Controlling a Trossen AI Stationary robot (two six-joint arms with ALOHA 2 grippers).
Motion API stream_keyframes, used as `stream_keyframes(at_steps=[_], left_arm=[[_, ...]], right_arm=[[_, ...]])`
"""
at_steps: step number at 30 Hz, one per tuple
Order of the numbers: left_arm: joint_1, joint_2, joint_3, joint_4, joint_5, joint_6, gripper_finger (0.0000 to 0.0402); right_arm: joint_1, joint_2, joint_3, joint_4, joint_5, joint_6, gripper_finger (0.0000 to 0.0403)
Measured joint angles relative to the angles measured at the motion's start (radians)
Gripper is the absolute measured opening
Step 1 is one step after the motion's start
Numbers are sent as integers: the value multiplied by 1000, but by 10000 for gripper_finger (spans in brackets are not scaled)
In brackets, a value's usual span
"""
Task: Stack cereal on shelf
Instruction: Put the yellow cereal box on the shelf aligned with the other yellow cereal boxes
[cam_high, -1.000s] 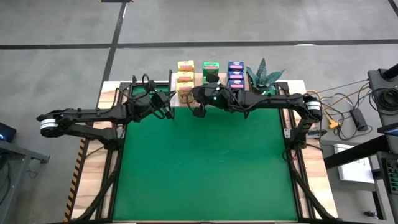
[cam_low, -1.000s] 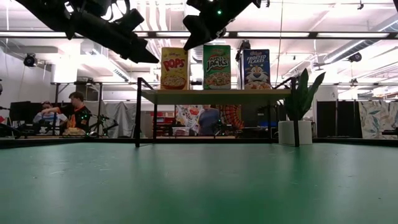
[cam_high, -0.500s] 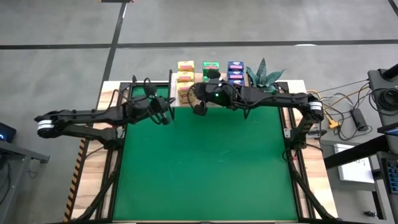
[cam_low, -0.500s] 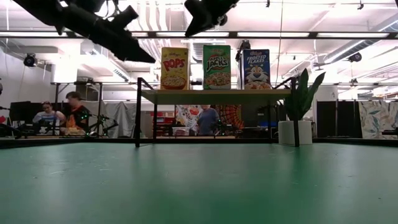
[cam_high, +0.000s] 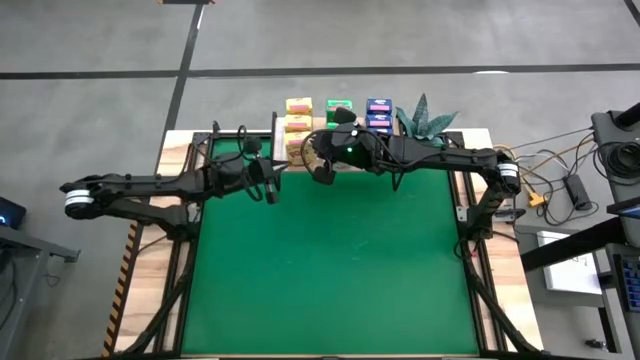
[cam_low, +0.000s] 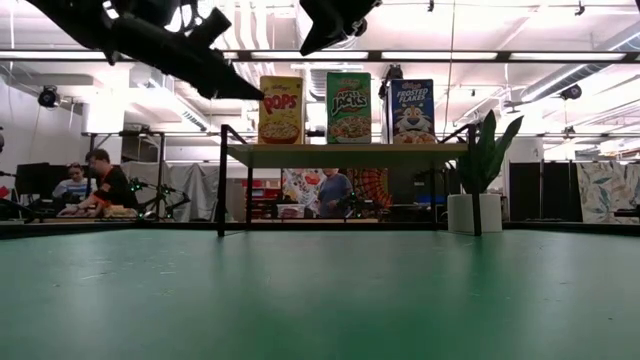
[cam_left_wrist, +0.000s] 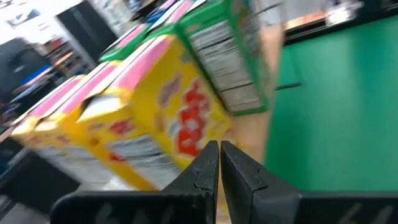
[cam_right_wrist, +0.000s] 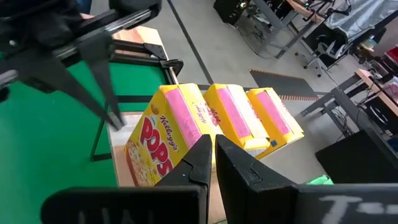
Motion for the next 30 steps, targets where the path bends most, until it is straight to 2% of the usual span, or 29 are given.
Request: stream_keyframes(at_steps=[7,25,30], left_arm=[[26,22,0,20,-60,-4,0],[29,23,0,19,-66,-11,0],[29,23,0,19,-142,-18,0]], right_arm=[[0,0,0,-17,0,10,12],[0,0,0,-20,0,10,12],[6,0,0,-43,0,19,12]])
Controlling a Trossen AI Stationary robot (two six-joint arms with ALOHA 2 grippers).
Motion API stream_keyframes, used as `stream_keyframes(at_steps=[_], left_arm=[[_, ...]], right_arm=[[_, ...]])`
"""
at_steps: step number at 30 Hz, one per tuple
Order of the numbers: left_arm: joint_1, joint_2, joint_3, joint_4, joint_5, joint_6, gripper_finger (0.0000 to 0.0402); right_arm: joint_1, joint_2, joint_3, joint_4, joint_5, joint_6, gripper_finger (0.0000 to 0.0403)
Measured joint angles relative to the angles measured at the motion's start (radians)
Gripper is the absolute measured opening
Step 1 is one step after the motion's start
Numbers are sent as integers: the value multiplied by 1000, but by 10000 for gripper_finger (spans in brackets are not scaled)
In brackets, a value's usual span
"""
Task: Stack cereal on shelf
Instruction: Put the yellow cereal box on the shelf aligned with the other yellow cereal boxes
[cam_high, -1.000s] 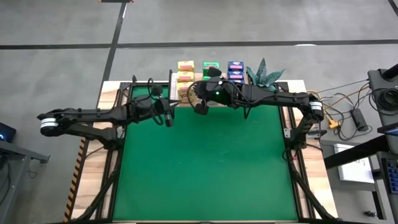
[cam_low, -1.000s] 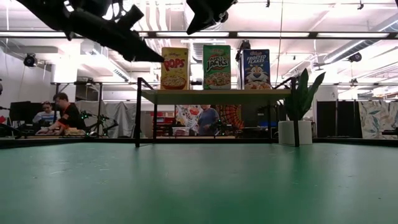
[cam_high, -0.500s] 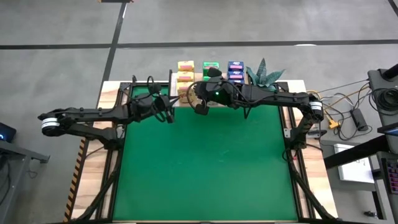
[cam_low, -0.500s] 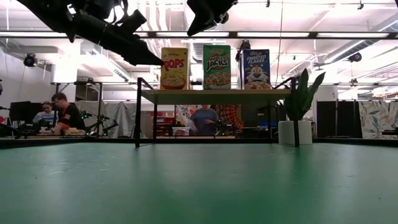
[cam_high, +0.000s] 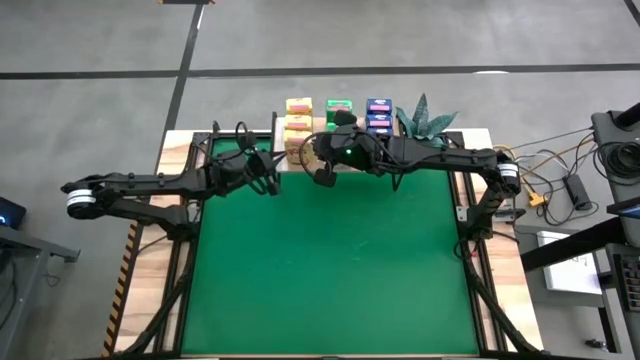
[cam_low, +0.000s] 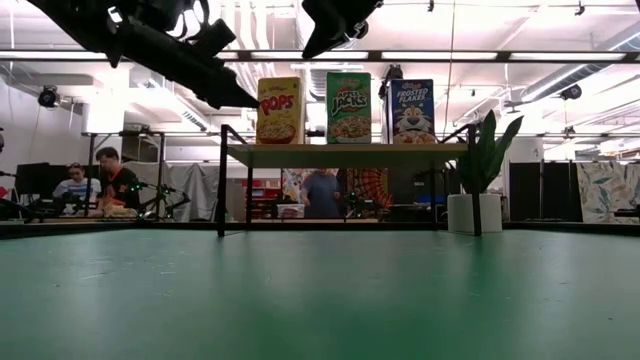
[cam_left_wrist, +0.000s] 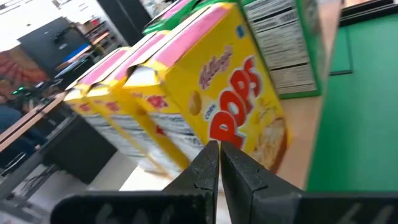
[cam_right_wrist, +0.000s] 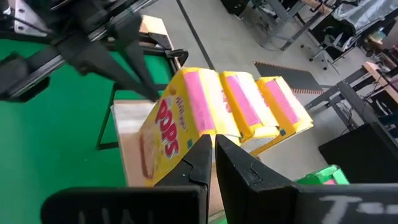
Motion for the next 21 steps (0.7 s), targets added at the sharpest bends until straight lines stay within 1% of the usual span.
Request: stream_keyframes(at_steps=[11,15,17,19,21], left_arm=[[-1,-12,0,-6,-7,-4,0],[-1,-41,0,-77,-8,-5,0],[-1,-64,0,-110,-21,-12,0],[-1,-84,0,-114,-38,-19,0],[-1,-95,0,-117,-41,-28,0]], right_arm=[[20,0,0,-104,0,45,12],[20,2,0,-85,-4,46,12],[19,9,-1,-54,-36,46,12],[20,25,-3,-19,-61,31,12],[20,45,-4,5,-56,10,12]])
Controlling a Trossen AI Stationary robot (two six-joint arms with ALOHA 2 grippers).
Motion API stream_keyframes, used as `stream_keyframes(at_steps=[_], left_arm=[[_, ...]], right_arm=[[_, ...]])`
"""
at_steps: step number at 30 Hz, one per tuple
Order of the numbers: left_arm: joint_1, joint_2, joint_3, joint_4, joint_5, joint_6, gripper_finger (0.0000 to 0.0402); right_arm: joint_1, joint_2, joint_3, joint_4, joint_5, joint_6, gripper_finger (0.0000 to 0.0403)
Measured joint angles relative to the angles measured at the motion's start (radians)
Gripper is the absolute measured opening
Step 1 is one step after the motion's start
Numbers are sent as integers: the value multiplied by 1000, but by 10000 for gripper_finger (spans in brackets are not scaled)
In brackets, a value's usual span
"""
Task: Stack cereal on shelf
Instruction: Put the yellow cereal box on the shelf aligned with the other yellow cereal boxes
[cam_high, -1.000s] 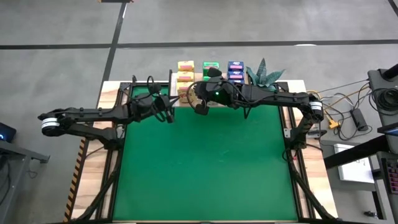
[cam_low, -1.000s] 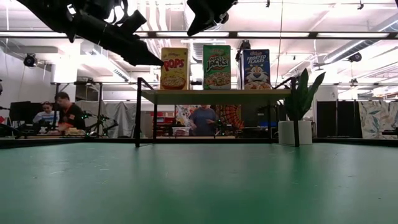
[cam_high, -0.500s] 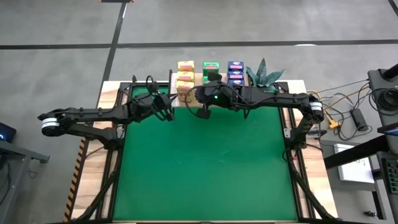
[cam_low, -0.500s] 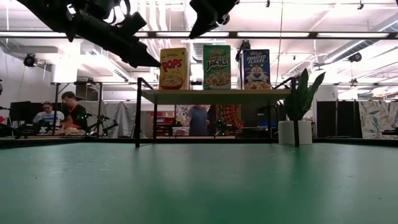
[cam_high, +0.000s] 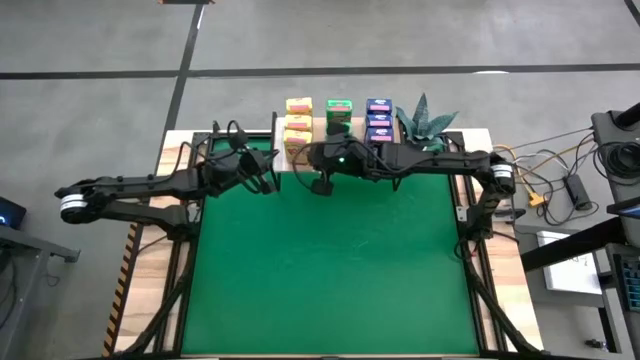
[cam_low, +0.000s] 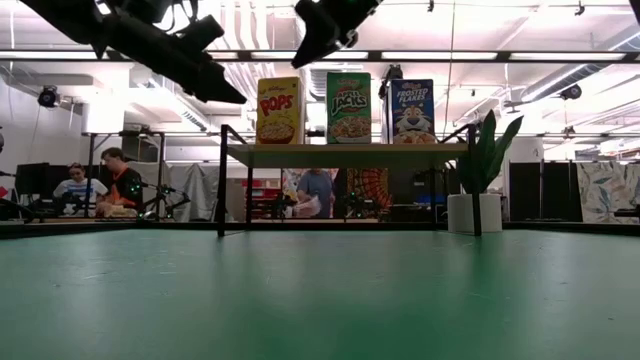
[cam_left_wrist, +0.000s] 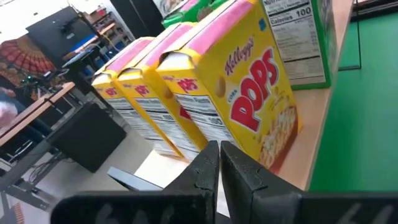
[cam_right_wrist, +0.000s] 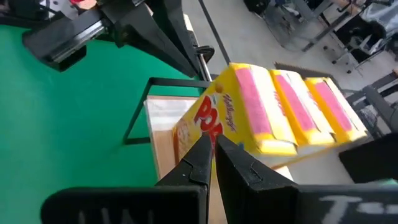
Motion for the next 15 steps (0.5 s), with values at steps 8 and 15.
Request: stream_keyframes(at_steps=[8,15], left_arm=[[0,8,-1,-2,0,-2,0],[0,11,-1,5,0,-3,0]], right_arm=[[-17,31,0,46,16,-36,12],[-37,31,0,46,31,-38,12]])
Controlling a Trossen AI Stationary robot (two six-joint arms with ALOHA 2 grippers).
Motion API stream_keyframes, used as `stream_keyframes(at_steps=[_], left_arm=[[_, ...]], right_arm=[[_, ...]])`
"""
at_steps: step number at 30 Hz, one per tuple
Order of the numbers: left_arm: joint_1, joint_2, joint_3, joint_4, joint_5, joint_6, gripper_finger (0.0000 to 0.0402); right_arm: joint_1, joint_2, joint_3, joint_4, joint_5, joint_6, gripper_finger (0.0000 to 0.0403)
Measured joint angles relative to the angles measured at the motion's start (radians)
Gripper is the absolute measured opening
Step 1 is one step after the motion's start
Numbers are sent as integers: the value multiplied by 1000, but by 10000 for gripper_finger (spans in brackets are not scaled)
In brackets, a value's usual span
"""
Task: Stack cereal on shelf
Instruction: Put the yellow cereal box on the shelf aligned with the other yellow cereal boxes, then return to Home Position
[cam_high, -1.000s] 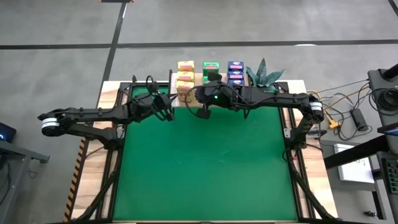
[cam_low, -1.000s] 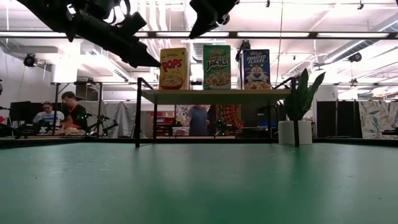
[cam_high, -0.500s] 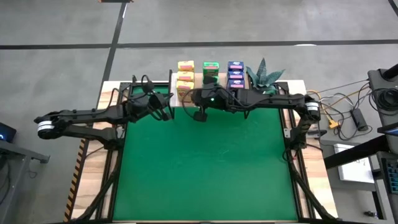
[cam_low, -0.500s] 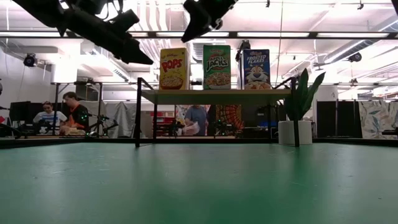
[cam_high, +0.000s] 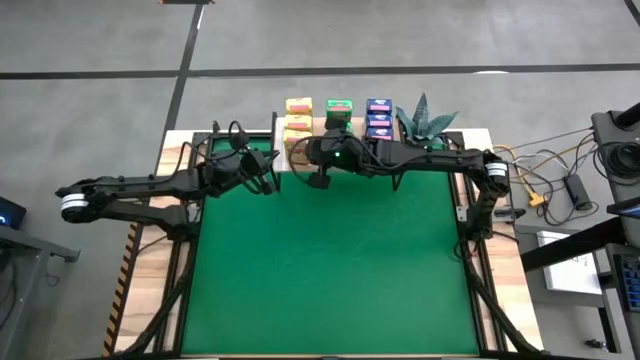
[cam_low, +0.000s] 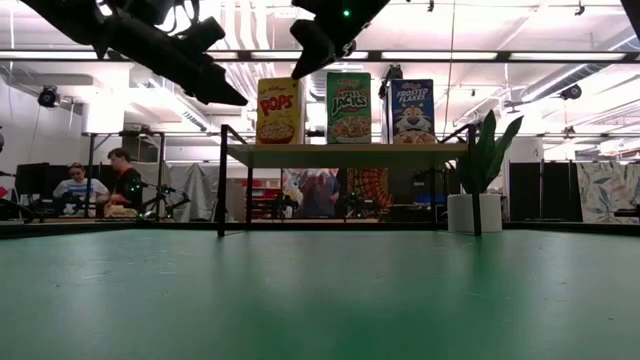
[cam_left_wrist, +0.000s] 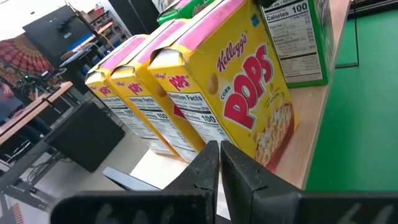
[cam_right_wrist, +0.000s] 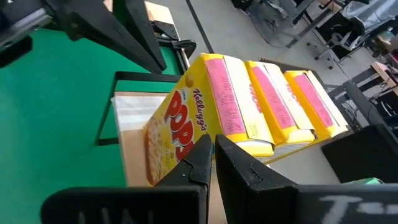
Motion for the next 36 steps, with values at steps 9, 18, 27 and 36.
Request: stream_keyframes(at_steps=[9,18,27,36], left_arm=[[0,0,0,1,0,0,0],[0,0,0,1,0,0,0],[0,0,0,1,0,0,0],[0,0,0,0,18,-1,0]], right_arm=[[-3,0,0,-1,1,-6,12],[-3,-1,0,-5,34,-11,12],[10,-5,2,-25,30,5,12],[89,-70,1,-130,25,27,12]])
